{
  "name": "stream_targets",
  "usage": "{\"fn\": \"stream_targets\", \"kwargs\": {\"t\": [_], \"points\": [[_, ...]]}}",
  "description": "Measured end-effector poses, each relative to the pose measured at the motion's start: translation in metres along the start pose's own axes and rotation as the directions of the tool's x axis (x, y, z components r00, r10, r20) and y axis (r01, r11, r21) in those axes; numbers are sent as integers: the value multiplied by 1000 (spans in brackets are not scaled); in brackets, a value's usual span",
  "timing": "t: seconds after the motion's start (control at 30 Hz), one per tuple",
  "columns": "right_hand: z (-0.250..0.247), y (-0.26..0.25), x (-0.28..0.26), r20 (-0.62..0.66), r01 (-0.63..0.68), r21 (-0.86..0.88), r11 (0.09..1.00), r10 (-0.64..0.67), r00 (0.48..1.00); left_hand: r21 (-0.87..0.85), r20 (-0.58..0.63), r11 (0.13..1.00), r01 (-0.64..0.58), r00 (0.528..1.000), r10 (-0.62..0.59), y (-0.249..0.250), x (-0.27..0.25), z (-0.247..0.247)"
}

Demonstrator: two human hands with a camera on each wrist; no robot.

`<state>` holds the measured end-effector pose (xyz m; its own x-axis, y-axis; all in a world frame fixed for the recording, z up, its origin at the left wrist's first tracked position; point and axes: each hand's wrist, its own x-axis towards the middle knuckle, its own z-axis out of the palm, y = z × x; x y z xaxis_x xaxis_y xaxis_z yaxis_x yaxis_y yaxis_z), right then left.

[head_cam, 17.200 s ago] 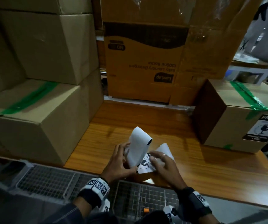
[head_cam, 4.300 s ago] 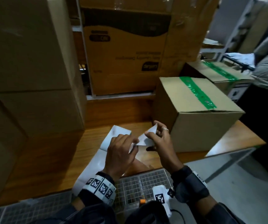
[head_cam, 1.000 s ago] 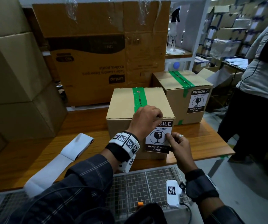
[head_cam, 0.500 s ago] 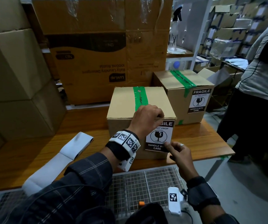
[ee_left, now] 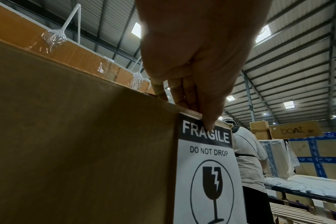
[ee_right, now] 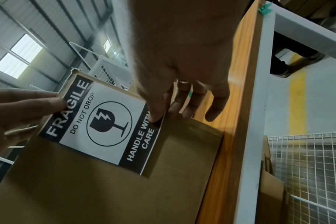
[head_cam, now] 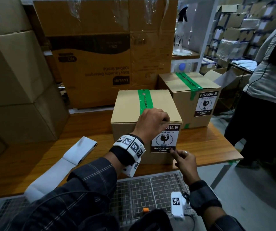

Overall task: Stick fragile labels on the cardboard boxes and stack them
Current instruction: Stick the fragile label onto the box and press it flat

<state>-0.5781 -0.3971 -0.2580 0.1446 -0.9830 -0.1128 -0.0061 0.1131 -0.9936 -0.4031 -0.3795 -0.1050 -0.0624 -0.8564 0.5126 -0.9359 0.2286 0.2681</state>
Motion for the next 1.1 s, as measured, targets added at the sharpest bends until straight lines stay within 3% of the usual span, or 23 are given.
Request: {"fn": "stream_targets", "kwargs": {"t": [0.4,0.57,0.7,0.77,0.93,1.1], "points": [[2,22,8,-89,-68,-92,993,60,994,-2,-19,1000,-5,1000,5,-1,-1,1],[17,10,6,-89,77,-203,976,-97,991,6,0,999,-34,999,34,-2,-3,0],[22,-3,11,-112,102,-156,982,-120,986,194,30,970,-145,989,142,-8,-16,0],[22,-4,12,-113,96,-155,983,-114,987,296,18,945,-140,990,141,-15,-28,4],[20,8,11,-104,52,-147,988,-67,992,371,-118,926,-64,986,115,-31,-60,5],[13,25,10,-42,5,-122,992,-10,999,173,-409,977,122,912,-41,-55,-105,-8]]}}
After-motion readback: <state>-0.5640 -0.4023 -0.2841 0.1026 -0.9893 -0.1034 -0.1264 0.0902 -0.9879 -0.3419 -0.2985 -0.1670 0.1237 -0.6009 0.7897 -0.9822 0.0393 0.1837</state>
